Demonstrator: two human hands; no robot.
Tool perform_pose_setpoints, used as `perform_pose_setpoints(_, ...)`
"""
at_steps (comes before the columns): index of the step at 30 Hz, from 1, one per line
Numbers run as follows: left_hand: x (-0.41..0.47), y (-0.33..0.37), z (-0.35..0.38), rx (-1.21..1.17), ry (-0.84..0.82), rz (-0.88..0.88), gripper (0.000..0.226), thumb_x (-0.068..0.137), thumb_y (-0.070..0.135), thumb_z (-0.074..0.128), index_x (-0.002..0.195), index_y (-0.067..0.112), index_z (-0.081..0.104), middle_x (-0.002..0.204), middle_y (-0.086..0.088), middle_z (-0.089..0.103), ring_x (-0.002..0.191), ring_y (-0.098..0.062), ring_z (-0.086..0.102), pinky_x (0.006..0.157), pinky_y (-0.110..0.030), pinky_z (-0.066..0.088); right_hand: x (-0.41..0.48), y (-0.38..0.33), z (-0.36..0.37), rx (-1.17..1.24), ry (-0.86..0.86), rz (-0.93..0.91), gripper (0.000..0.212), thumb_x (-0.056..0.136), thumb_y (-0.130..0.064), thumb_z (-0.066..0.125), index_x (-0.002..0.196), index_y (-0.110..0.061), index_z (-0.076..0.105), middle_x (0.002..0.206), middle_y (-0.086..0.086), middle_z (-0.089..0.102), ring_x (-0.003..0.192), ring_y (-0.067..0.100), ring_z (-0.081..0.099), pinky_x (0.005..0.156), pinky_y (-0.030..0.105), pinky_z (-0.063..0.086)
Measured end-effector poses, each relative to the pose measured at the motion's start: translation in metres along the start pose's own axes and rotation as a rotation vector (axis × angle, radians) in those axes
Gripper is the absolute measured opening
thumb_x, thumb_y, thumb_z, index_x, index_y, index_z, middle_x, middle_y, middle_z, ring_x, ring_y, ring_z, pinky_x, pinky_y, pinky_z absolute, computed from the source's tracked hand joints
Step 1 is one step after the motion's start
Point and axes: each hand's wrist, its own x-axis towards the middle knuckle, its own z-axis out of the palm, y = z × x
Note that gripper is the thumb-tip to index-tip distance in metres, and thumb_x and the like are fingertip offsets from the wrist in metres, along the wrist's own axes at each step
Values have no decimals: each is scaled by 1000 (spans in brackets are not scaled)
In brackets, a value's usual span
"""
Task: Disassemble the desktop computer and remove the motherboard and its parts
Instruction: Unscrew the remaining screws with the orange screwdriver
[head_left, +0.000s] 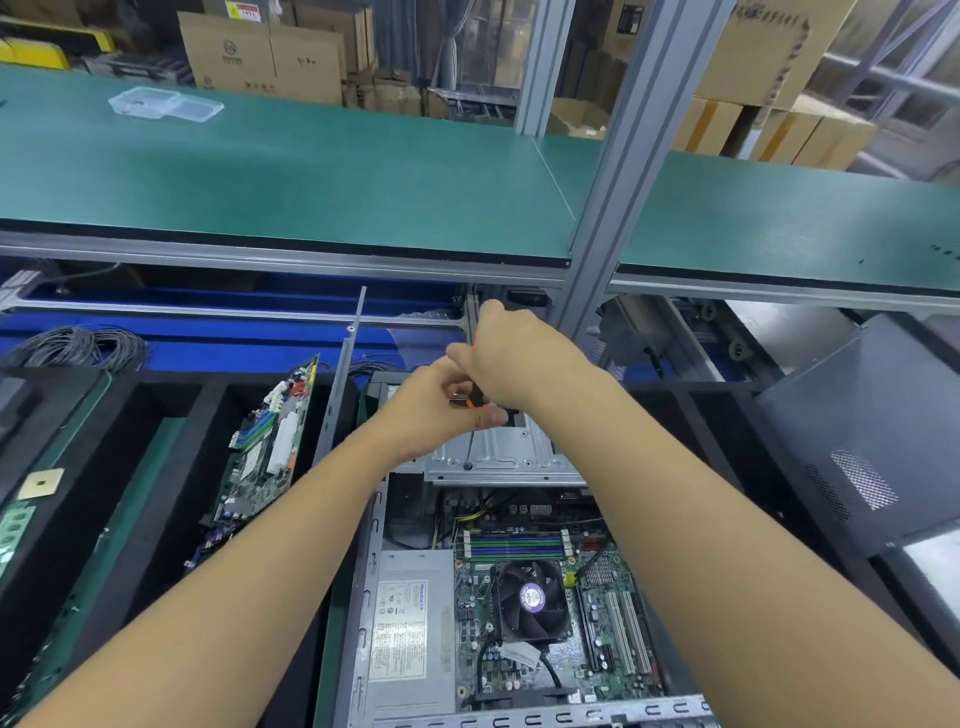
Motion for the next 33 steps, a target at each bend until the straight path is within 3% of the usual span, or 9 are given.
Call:
perform_pose_setpoints(3,-4,-4,-9,-213,-82,21,18,93,10,68,109,17,71,101,4,75,94,-9,69,84,-21,55,0,2,-8,-19,-83,-100,13,97,-17,49,109,-15,46,96,6,53,84,25,54,61,31,41)
perform_pose_setpoints(6,-5,-8,-9,-281,-55,27,23,88,-1,69,104,15,72,95,-1,76,90,-12,70,79,-23,56,-2,3,-14,-21,-154,-163,19,89,-8,55,98,-24,52,107,2,54,92,22,55,63,28,42)
perform_pose_setpoints(8,-3,-6,-6,-259,20,28,23,82,-1,76,95,18,73,86,-1,75,83,-13,70,74,-23,56,-2,4,-11,12,-125,-151,15,93,-24,57,107,-23,51,111,4,51,91,23,54,63,30,41)
perform_pose_setpoints(11,3,-2,1,-97,94,13,22,77,8,81,79,27,71,78,0,73,75,-11,67,70,-25,56,-3,-1,-2,-5,-6,-17,45,99,-53,46,121,-15,43,102,5,45,89,29,49,69,37,39)
perform_pose_setpoints(15,4,-3,1,-28,-1,-2,20,81,14,76,75,31,67,71,19,70,71,8,63,62,-7,47,-1,-8,5,-35,52,5,29,105,-36,39,112,-8,42,96,9,46,87,30,52,67,36,37)
perform_pose_setpoints(19,-3,-9,-15,-259,-126,-10,16,92,8,69,101,19,76,106,-13,73,102,-23,67,94,-31,55,-2,-6,-7,-42,-67,-77,17,95,-17,49,109,-9,42,100,9,49,70,18,49,54,32,34)
perform_pose_setpoints(22,-4,-9,-16,-244,-82,23,20,88,3,71,95,21,77,99,-9,75,98,-22,69,89,-31,57,-3,-6,-8,-41,-102,-76,32,94,-26,54,120,-12,43,116,10,48,91,28,54,69,34,41)
perform_pose_setpoints(27,2,0,-5,4,80,-1,23,76,15,82,82,30,65,74,12,70,71,3,64,64,-15,51,-2,-11,2,-75,49,63,47,99,-56,41,116,-12,39,93,6,44,86,30,47,66,38,35)
perform_pose_setpoints(33,-6,-6,-13,-167,-94,0,30,89,13,73,117,23,68,111,3,73,108,-10,66,91,-26,53,-1,-7,-5,-85,-11,-84,15,96,-13,49,106,-11,39,115,14,51,84,29,51,59,34,37)
